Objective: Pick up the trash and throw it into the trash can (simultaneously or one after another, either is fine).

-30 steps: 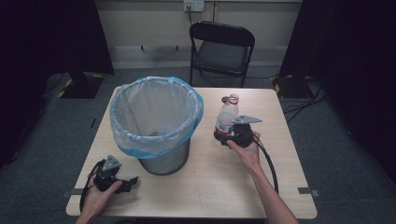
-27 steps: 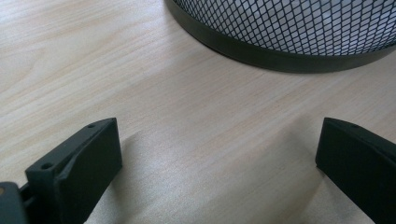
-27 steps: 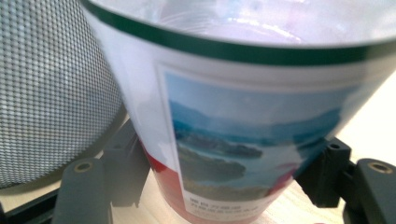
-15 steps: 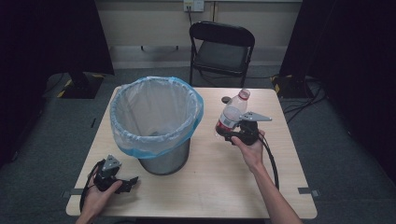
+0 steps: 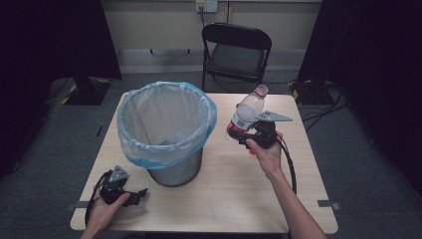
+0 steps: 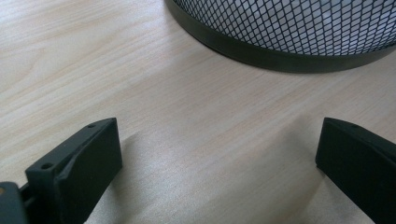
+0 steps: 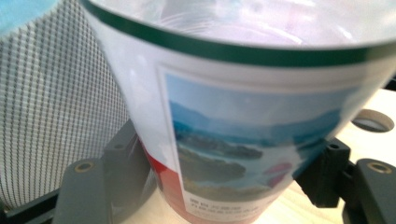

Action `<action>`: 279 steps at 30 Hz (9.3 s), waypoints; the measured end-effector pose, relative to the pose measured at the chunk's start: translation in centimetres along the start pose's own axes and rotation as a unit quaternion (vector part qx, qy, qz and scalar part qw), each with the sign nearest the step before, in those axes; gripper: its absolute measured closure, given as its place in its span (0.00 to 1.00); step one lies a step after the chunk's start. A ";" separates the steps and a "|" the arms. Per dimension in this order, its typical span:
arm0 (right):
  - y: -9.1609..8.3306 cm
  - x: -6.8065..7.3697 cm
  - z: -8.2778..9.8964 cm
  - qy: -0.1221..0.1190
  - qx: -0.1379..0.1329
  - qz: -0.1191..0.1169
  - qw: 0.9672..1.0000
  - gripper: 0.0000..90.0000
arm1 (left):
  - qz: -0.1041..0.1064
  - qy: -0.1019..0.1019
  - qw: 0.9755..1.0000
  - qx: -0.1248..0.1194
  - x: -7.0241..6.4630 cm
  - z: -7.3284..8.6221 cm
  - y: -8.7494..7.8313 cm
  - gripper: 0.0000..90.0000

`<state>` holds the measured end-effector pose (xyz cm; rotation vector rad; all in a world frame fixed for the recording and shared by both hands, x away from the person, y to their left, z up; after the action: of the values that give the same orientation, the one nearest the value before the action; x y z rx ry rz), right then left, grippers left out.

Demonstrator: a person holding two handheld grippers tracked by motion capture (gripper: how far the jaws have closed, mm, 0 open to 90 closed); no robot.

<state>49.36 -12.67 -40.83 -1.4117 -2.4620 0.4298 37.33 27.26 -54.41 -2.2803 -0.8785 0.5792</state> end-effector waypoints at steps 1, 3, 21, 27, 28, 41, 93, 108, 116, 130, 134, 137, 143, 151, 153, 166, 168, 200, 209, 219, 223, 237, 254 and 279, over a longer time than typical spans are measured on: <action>0.0 0.0 -0.2 -0.002 0.000 -0.001 1.000 0.33 | 0.000 0.000 1.000 0.000 0.0 0.0 0.0 0.00; -0.1 0.2 -0.7 -0.003 -0.003 -0.008 1.000 0.33 | 0.000 0.000 1.000 0.000 0.0 0.0 0.0 0.00; -1.1 0.6 -5.3 0.004 -0.053 -0.012 0.999 0.33 | 0.000 0.000 1.000 0.000 0.0 0.0 0.0 0.00; -1.5 0.6 -6.6 0.006 -0.066 -0.015 0.998 0.33 | 0.000 0.000 1.000 0.000 0.0 0.0 0.0 0.00; -1.6 0.7 -6.9 0.007 -0.070 -0.014 0.997 0.33 | 0.000 0.000 1.000 0.000 0.0 0.0 0.0 0.00; -2.1 1.1 -10.7 0.003 -0.100 -0.023 0.995 0.33 | 0.000 0.000 1.000 0.000 0.0 0.0 0.0 0.00; -2.2 11.8 -18.4 -0.035 -0.154 -0.146 0.977 0.33 | 0.000 0.000 1.000 0.000 0.0 0.0 0.0 0.00; -1.4 14.2 -16.7 -0.053 -0.128 -0.188 0.972 0.27 | 0.000 0.000 1.000 0.000 0.0 0.0 0.0 0.00; -0.7 14.6 -16.4 -0.057 -0.116 -0.187 0.974 0.27 | 0.000 0.000 1.000 0.000 0.0 0.0 0.0 0.00; -0.7 13.2 -16.1 -0.056 -0.110 -0.170 0.978 0.26 | 0.001 0.002 1.000 0.001 0.0 0.0 -0.1 0.00; -0.7 12.5 -16.0 -0.056 -0.108 -0.160 0.980 0.25 | 0.001 0.002 1.000 0.001 0.0 0.0 0.0 0.00; -0.9 11.8 -16.0 -0.056 -0.106 -0.151 0.981 0.25 | 0.001 0.002 1.000 0.001 0.0 0.0 -0.1 0.00; -1.4 10.3 -16.0 -0.051 -0.108 -0.136 0.984 0.25 | 0.001 0.003 1.000 0.001 0.0 0.0 -0.1 0.00; -1.7 8.4 -15.6 -0.046 -0.103 -0.114 0.987 0.26 | 0.001 0.002 1.000 0.001 0.0 0.0 0.0 0.00; -1.8 7.9 -15.4 -0.045 -0.101 -0.108 0.988 0.26 | 0.001 0.002 1.000 0.001 0.0 0.0 0.0 0.00; -2.5 4.7 -14.5 -0.034 -0.100 -0.072 0.992 0.26 | 0.001 0.002 1.000 0.001 0.0 0.0 -0.1 0.00; -2.7 4.0 -14.3 -0.033 -0.096 -0.063 0.993 0.26 | 0.001 0.002 1.000 0.001 0.0 0.0 0.0 0.00; -2.9 -2.9 -6.1 -0.040 0.002 0.019 0.999 0.30 | 0.001 0.002 1.000 0.001 0.0 0.0 -0.1 0.00; -2.4 -4.2 -3.2 -0.027 0.029 0.019 0.999 0.38 | 0.001 0.002 1.000 0.001 0.0 0.0 -0.1 0.00; -1.6 -5.4 -0.6 -0.026 0.059 0.052 0.997 0.41 | 0.001 0.002 1.000 0.001 0.0 0.0 0.0 0.00; -1.1 -5.9 0.7 -0.034 0.073 0.066 0.995 0.43 | 0.001 0.003 1.000 0.001 0.0 0.0 -0.1 0.00; 0.9 -7.1 6.6 -0.012 0.166 0.069 0.984 0.45 | 0.001 0.002 1.000 0.001 0.0 0.0 0.0 0.00; 2.8 -7.5 10.5 -0.029 0.194 0.074 0.978 0.54 | 0.001 0.002 1.000 0.001 0.0 0.0 -0.1 0.00; 2.7 -8.9 11.1 -0.032 0.187 0.124 0.974 0.88 | 0.001 0.002 1.000 0.001 0.0 0.0 -0.1 0.00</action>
<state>51.63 -20.43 -52.82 -1.5569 -2.1044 0.9498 37.30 27.32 -54.40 -2.2803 -0.8723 0.5752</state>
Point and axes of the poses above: each handheld gripper's, and its own axes: y roughly forward along the jaws, z roughly out of its underside, x roughly to its left, the point moved 6 cm from there along y, roughly forward along the jaws, and after that the axes turned 14 degrees about z, right-handed, at the moved point
